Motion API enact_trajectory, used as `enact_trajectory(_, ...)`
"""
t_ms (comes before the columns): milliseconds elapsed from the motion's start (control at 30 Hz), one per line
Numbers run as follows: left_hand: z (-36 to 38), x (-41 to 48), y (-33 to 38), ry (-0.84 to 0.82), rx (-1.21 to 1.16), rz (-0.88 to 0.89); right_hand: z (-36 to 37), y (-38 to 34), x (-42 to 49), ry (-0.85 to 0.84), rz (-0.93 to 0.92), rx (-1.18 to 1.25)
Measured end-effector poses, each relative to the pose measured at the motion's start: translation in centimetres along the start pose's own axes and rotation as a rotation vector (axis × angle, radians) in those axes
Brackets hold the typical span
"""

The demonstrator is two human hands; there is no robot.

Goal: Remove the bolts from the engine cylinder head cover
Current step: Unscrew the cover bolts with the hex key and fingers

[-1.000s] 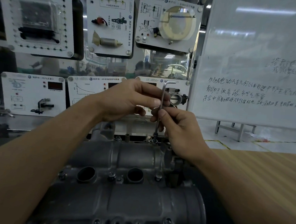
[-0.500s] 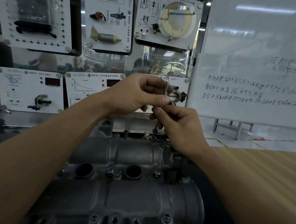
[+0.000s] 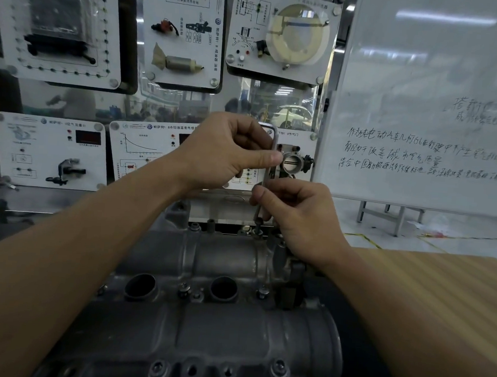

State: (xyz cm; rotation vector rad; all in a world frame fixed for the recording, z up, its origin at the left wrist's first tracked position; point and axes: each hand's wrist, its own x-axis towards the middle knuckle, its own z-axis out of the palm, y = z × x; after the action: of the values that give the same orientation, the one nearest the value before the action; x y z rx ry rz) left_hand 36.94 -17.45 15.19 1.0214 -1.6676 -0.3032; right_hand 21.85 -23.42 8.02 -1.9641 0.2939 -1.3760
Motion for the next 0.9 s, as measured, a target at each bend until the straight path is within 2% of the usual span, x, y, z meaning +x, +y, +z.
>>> enact_trajectory(267, 0.0, 0.0, 0.0, 0.043, 0.012, 0.02, 0.0, 0.2, 0.1, -0.031, 0.0, 0.01)
enact_trajectory(467, -0.6, -0.6, 1.5, 0.084, -0.023, -0.021, 0.7, -1.9, 0.9, -0.059, -0.017, -0.129)
enact_trajectory(600, -3.5, -1.2, 2.6, 0.083, 0.115, 0.014, 2.4, -3.9, 3.4, -0.215, -0.02, -0.308)
enact_trajectory(700, -6.5, -2.2, 2.3, 0.09, 0.103, -0.054, 4.1, -4.1, 4.4, -0.35, -0.055, -0.394)
enact_trajectory(900, -7.0, -4.4, 0.0, 0.043, 0.155, -0.113, 5.0, -2.5, 3.3, -0.47, -0.042, -0.496)
